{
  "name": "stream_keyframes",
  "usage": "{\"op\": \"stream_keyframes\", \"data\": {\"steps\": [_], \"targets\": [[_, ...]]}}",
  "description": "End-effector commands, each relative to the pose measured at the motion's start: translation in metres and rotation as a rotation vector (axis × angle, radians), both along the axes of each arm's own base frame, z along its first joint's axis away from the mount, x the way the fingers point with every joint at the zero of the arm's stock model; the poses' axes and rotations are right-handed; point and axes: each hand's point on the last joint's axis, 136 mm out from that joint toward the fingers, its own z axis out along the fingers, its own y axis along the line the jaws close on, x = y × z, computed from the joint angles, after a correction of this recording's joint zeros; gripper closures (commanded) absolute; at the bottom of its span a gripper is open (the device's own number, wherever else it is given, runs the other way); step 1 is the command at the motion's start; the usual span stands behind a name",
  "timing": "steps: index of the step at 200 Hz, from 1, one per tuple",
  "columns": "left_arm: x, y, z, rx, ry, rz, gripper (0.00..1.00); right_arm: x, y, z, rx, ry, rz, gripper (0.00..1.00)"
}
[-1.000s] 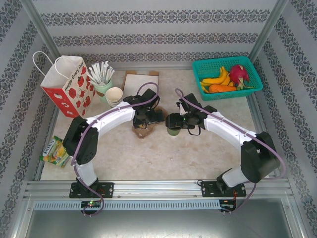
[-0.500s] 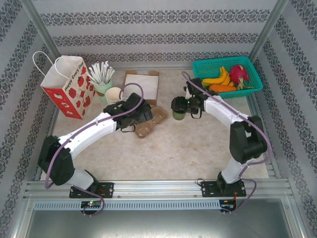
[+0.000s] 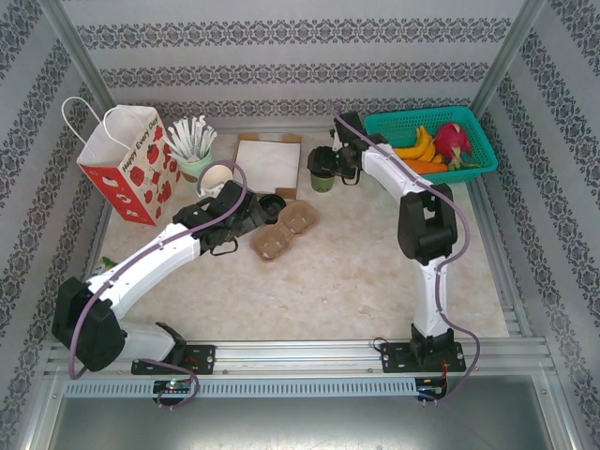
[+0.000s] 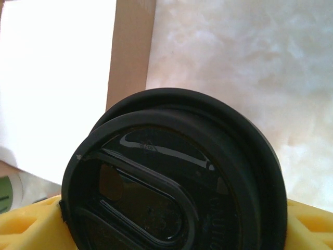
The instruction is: Pack the takeout coffee
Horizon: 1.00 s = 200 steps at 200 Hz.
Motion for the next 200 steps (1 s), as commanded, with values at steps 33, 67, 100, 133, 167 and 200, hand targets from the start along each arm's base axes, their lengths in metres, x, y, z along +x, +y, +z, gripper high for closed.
{"op": "stream_keyframes", "data": {"steps": [33,67,100,133,167,200], "targets": [[0.001,-0.031,-0.041,-0.062,0.118,-0.151,0.00,0.009,-0.004,-0.043,-0.063,0.146,0.007,0.20],[-0.006,-0.041,-0.065,-0.071,0.186,-0.219,0.00,0.023,-0.001,-0.042,-0.067,0.136,0.005,0.18],[-0.010,-0.046,-0.076,-0.101,0.205,-0.234,0.00,0.031,0.000,-0.036,-0.056,0.118,-0.001,0.14],[-0.014,-0.046,-0.083,-0.094,0.232,-0.238,0.00,0.033,-0.002,-0.023,-0.062,0.092,-0.009,0.02],[-0.013,-0.050,-0.083,-0.107,0.235,-0.256,0.00,0.034,-0.009,-0.004,-0.068,0.051,-0.025,0.02],[-0.013,-0.055,-0.085,-0.119,0.248,-0.276,0.00,0.036,-0.012,0.013,-0.050,0.020,-0.031,0.02]]}}
